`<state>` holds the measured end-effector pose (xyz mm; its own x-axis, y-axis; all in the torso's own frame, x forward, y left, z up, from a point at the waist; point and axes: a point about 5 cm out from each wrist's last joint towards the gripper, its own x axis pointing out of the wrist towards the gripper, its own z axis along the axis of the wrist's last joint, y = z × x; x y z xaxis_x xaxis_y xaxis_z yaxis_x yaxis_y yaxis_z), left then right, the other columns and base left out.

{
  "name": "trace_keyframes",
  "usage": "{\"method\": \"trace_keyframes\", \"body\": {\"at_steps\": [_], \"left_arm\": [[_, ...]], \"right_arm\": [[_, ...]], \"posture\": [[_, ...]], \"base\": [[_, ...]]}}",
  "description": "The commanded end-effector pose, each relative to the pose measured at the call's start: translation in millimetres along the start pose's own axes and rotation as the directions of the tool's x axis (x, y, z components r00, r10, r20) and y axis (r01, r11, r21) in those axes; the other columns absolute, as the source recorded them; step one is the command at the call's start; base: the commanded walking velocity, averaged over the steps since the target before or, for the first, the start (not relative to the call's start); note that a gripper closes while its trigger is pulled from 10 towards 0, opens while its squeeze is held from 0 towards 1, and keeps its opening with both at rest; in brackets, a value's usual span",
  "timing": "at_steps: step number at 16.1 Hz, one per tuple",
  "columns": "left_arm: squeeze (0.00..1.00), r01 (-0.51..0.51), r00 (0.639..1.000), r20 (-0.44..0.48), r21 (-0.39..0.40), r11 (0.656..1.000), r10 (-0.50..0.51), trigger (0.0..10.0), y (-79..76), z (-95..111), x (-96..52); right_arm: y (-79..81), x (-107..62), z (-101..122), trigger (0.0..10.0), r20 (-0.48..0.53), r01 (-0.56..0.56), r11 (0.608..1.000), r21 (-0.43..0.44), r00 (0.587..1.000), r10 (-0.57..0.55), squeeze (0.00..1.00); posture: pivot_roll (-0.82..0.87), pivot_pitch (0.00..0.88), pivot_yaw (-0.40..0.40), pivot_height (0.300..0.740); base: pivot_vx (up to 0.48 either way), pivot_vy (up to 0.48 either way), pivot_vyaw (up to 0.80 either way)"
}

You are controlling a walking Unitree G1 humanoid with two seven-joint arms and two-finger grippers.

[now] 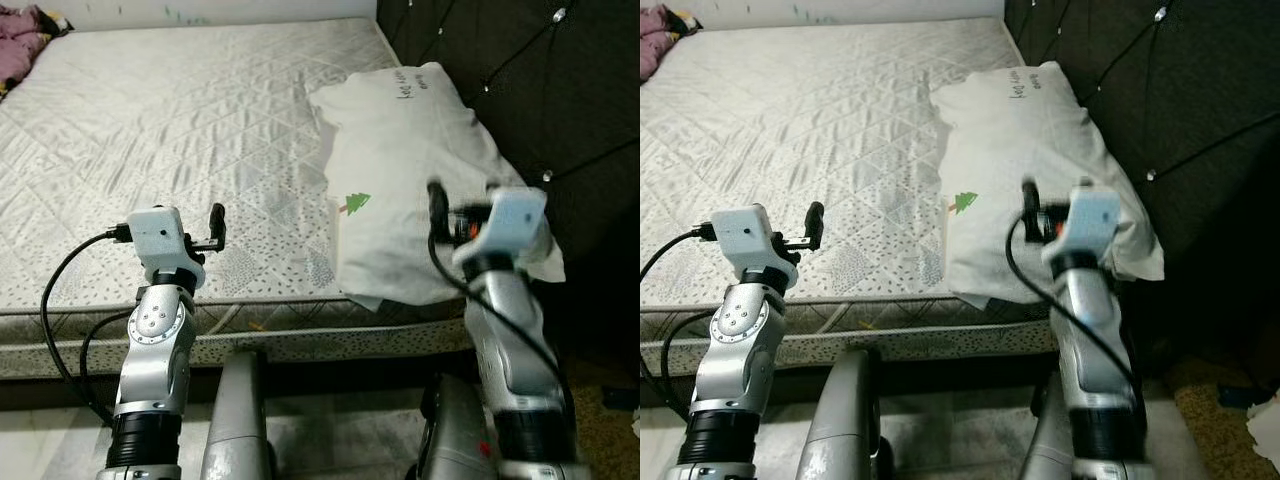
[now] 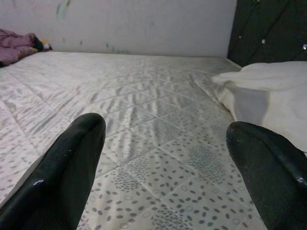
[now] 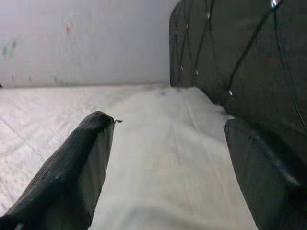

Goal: Clean up the room

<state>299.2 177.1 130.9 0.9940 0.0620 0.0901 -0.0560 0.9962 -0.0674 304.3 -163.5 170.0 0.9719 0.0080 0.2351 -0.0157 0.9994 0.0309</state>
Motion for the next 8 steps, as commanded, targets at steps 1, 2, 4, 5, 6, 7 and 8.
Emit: {"method": "trace_keyframes", "body": {"at_steps": [1, 2, 4, 5, 6, 7, 8], "left_arm": [[0.00, -0.001, 1.000, 0.002, 0.008, 1.000, 0.001, 10.0, 0.3, 0.4, -0.1], [0.00, 0.001, 1.000, 0.000, 0.010, 1.000, -0.001, 10.0, 0.8, 0.1, -1.4], [0.00, 0.001, 1.000, -0.008, 0.013, 1.000, -0.001, 10.0, 1.8, -1.7, -2.6], [0.00, 0.001, 1.000, -0.010, 0.014, 1.000, -0.001, 10.0, 1.9, -2.1, -3.0], [0.00, 0.000, 1.000, -0.011, 0.014, 1.000, 0.001, 10.0, 1.9, -2.2, -3.7], [0.00, -0.001, 1.000, -0.012, 0.014, 1.000, 0.002, 10.0, 2.1, -2.2, -4.3], [0.00, -0.002, 1.000, -0.015, 0.015, 1.000, 0.002, 10.0, 2.7, -2.7, -5.4]], "right_arm": [[0.4, 4.4, -2.2, 10.0, -0.014, 0.016, 1.000, 0.024, 1.000, -0.015, 0.00], [0.2, 6.3, -1.5, 10.0, -0.015, 0.021, 0.999, 0.031, 1.000, -0.021, 0.00], [1.0, 8.3, -1.3, 10.0, -0.015, 0.018, 0.999, 0.032, 1.000, -0.018, 0.00], [1.2, 8.9, -1.5, 10.0, -0.015, 0.017, 0.999, 0.032, 1.000, -0.016, 0.00], [1.4, 9.5, -1.8, 10.0, -0.016, 0.016, 0.999, 0.032, 1.000, -0.015, 0.00], [1.5, 10.4, -1.7, 10.0, -0.015, 0.016, 0.999, 0.034, 1.000, -0.015, 0.00], [1.8, 11.2, -1.5, 10.0, -0.014, 0.016, 0.999, 0.036, 1.000, -0.016, 0.00]], "posture": [[-0.02, 0.000, 0.060, 0.571], [-0.02, 0.000, 0.060, 0.586], [-0.02, 0.000, 0.058, 0.611], [-0.01, 0.000, 0.057, 0.621], [-0.01, 0.000, 0.056, 0.631], [-0.01, 0.000, 0.057, 0.641], [-0.01, 0.000, 0.059, 0.651]], "base": [[0.000, 0.000, 0.00], [0.000, 0.000, 0.00], [0.000, 0.000, 0.00], [0.000, 0.000, 0.00], [0.000, 0.000, 0.00], [0.000, 0.000, 0.00], [0.000, 0.000, 0.00]]}}
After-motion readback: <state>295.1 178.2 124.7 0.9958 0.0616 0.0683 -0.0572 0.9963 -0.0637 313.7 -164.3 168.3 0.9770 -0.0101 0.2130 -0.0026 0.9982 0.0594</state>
